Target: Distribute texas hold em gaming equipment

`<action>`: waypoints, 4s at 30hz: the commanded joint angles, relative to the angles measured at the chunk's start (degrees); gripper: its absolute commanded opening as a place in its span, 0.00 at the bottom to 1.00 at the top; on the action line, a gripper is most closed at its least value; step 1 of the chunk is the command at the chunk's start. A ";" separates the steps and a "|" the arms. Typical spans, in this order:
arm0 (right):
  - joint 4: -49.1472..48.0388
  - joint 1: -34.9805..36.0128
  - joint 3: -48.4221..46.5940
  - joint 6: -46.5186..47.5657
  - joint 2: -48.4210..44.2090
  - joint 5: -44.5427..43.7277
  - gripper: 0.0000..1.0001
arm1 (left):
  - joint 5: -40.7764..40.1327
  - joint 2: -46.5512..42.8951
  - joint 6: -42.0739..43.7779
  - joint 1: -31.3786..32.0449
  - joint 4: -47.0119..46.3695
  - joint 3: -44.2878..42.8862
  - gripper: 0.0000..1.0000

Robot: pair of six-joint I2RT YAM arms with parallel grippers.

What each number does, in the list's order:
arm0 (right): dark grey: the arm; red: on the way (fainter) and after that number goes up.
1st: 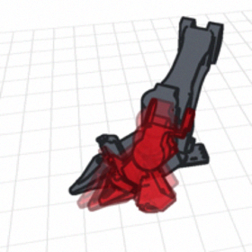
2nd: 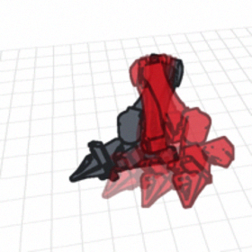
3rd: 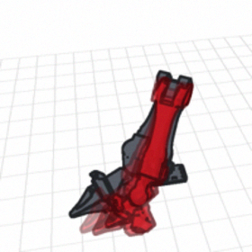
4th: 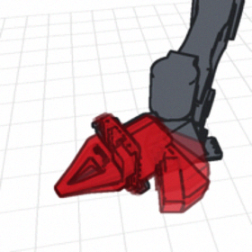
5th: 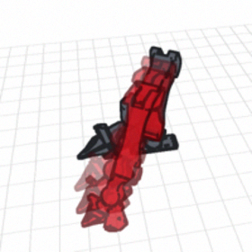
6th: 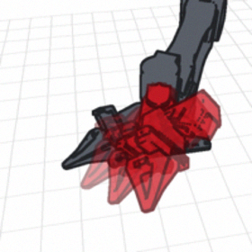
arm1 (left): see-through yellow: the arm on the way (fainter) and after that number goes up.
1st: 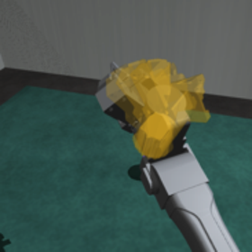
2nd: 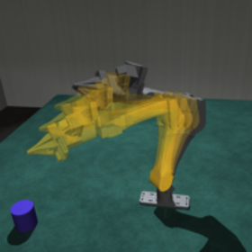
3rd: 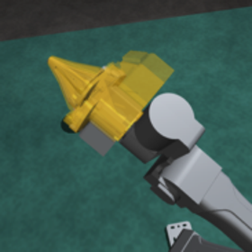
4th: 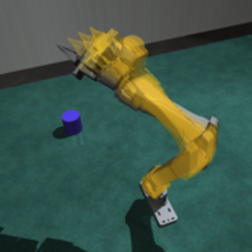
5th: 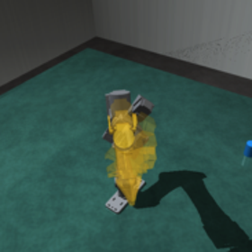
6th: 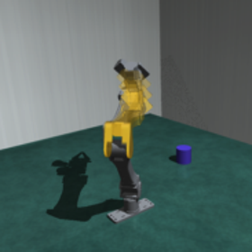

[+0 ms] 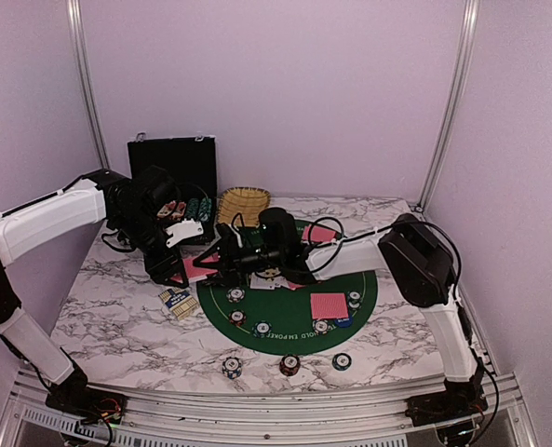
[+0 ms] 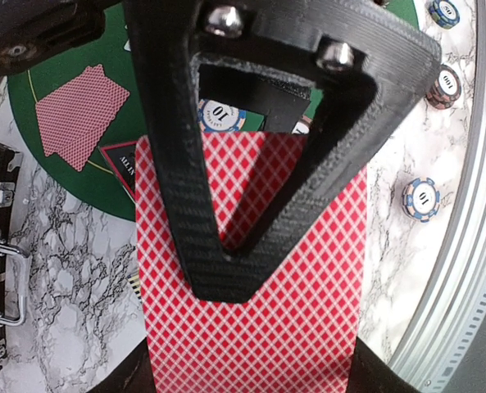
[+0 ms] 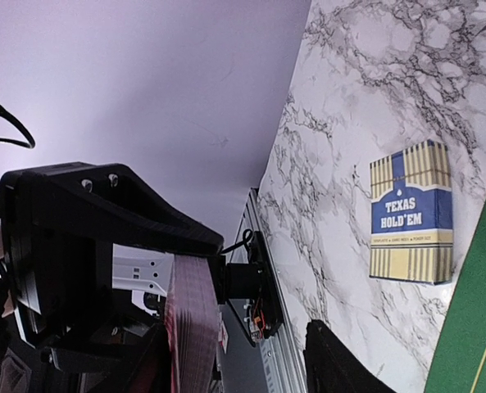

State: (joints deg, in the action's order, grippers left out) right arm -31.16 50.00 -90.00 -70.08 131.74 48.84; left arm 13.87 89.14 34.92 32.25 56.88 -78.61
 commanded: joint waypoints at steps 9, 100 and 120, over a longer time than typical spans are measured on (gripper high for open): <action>-6.99 -1.82 5.23 -5.48 -4.71 0.23 0.31 | -1.15 0.32 0.33 -0.26 0.11 -0.36 0.00; 42.27 -32.95 23.71 38.88 -23.41 -15.81 0.53 | -7.16 -4.43 2.80 -15.02 -13.84 23.15 0.00; 44.24 -32.69 23.83 38.09 -30.20 -17.10 0.72 | -6.51 -3.21 3.65 -17.23 -20.49 32.52 0.00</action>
State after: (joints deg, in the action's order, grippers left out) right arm 11.97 17.02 -65.73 -31.79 103.48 32.71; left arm 5.74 86.02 38.57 15.20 37.43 -47.11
